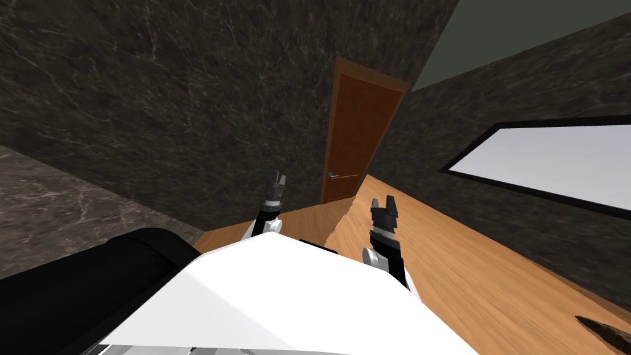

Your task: Pull the door open

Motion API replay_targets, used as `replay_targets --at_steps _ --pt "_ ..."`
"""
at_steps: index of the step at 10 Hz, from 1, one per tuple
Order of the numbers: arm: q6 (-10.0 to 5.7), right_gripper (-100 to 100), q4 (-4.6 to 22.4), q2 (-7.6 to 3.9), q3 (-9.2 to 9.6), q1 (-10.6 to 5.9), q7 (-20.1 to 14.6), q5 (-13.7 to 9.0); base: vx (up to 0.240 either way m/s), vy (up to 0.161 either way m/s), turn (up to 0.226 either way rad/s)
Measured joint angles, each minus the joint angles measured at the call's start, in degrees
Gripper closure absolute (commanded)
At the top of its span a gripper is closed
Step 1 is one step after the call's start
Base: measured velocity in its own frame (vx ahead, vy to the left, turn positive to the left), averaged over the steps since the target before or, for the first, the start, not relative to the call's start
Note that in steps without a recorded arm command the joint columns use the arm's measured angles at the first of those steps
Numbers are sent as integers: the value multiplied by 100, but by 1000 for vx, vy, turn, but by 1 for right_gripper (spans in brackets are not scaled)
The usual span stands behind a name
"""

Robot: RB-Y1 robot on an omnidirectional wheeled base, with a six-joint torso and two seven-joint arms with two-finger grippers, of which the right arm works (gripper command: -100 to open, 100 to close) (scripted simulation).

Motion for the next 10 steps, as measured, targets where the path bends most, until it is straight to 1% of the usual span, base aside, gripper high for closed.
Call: replay_targets --at_steps 1,2,3,4,6,8,9,10 --pt "-29 -100 187 -32 -30 -99 -11 -16 79 -41 156" --pt "-54 -100 347 -51 -33 -155 -9 -22 78 -44 207" --pt "-94 -100 546 -96 -70 -256 -21 -44 89 -58 194" --pt "-184 -100 786 -128 -89 -333 -31 -58 90 -66 163" --pt "-207 -100 1137 -169 -119 -511 -25 -79 88 -54 182" --pt "-258 -100 1397 -214 -145 -600 -38 -103 51 -35 96" --pt "-305 -100 1580 -231 -161 -670 -43 -113 63 -63 189" --pt "-330 -100 1714 -269 -187 -741 -56 -133 45 -46 84"
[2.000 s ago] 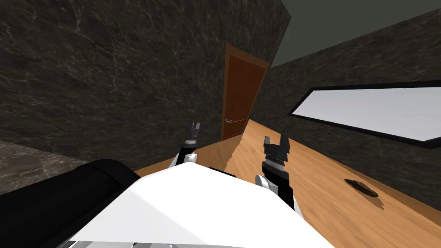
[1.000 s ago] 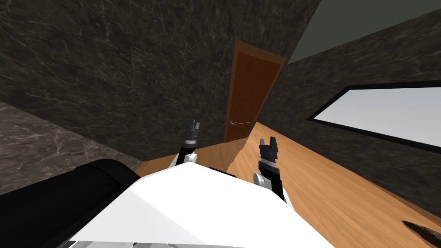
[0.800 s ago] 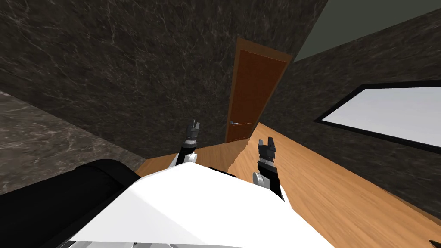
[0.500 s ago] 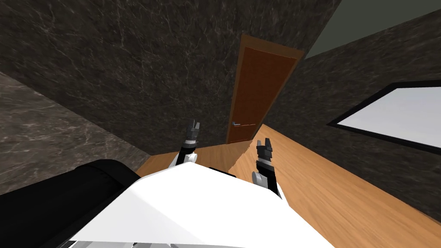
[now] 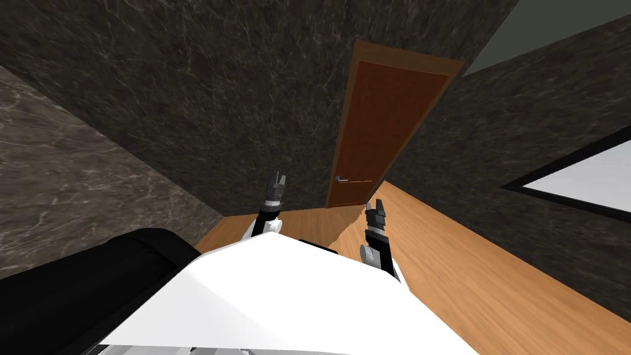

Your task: Pull the door open

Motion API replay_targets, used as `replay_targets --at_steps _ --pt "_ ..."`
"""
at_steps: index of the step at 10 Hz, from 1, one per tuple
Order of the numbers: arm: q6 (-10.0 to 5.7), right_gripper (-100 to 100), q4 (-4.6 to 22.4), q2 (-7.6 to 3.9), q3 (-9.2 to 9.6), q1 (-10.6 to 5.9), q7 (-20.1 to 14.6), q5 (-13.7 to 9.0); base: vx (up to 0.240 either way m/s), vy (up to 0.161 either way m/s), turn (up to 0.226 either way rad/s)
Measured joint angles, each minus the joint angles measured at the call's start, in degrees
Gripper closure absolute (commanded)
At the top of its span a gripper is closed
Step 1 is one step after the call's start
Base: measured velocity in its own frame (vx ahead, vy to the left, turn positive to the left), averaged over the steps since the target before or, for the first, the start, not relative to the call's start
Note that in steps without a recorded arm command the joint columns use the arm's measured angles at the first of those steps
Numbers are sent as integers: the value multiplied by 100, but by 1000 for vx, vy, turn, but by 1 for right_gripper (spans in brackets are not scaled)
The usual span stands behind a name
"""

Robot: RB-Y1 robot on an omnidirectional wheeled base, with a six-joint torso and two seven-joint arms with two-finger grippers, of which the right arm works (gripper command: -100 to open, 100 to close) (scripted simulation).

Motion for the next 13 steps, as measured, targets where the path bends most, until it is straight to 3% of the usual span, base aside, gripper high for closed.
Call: replay_targets --at_steps 13 --pt "-411 -100 2074 -260 -229 -836 -80 -157 48 -49 134"
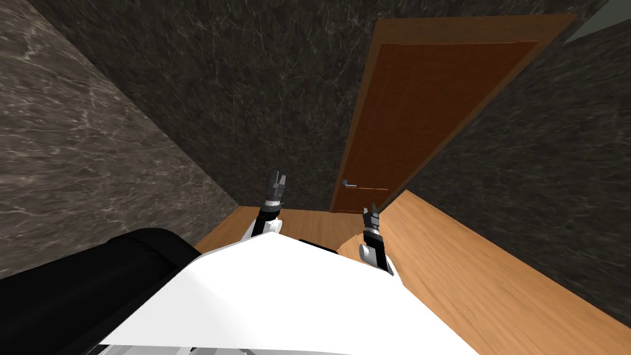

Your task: Pull the door open

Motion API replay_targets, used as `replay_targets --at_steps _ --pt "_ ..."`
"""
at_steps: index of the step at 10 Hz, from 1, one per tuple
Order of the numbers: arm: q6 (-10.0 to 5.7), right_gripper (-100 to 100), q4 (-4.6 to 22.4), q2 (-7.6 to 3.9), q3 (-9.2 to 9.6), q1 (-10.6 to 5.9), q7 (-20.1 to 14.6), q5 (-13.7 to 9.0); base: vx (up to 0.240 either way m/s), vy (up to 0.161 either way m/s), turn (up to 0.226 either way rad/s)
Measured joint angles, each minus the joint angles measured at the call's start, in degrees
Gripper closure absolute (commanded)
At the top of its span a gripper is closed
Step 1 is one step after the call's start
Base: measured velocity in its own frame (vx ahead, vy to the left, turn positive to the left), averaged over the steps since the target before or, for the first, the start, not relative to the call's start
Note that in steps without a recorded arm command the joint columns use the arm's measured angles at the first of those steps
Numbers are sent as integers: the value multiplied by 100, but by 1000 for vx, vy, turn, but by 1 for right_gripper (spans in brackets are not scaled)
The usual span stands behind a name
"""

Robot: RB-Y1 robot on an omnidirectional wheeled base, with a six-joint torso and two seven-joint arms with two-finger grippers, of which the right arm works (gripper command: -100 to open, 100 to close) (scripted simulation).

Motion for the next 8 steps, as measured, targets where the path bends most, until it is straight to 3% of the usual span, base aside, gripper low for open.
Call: replay_targets --at_steps 2,8 --pt "-79 -100 387 -36 -47 -193 -8 -32 56 -75 153" --pt "-233 -100 1201 -113 -131 -491 -31 -93 39 -53 124"
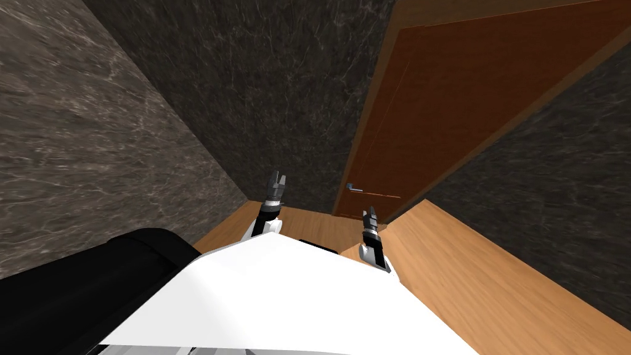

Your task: Pull the door open

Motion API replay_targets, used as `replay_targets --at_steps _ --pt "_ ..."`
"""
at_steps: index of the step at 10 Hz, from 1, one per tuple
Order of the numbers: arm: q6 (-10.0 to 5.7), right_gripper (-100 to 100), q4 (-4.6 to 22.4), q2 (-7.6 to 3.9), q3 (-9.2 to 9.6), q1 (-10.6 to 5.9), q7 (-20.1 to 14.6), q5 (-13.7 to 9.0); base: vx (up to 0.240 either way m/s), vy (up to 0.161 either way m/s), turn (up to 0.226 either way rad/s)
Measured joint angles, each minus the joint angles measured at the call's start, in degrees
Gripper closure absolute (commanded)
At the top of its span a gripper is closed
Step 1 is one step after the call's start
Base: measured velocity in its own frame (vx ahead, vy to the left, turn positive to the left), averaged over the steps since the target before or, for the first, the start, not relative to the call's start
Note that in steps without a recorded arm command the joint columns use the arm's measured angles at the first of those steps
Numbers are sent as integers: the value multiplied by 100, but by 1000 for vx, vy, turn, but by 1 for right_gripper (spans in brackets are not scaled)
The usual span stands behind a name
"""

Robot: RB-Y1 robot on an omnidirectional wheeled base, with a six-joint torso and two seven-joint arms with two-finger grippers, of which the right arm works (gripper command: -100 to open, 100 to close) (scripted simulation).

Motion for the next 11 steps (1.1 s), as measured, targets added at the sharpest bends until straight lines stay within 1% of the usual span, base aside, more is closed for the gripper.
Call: replay_targets --at_steps 1,4,7,8,9,11 --pt "-37 -100 174 -25 -21 -83 -11 -14 26 -39 72" --pt "-98 -100 529 -66 -59 -214 -31 -41 23 -46 113" --pt "-244 -100 1138 -117 -125 -492 -44 -86 53 -91 205" --pt "-253 -100 1265 -146 -146 -541 -58 -103 41 -61 49" --pt "-291 -100 1444 -151 -159 -608 -61 -111 29 -43 86" --pt "-386 -100 1840 -194 -195 -751 -82 -137 39 -79 188"
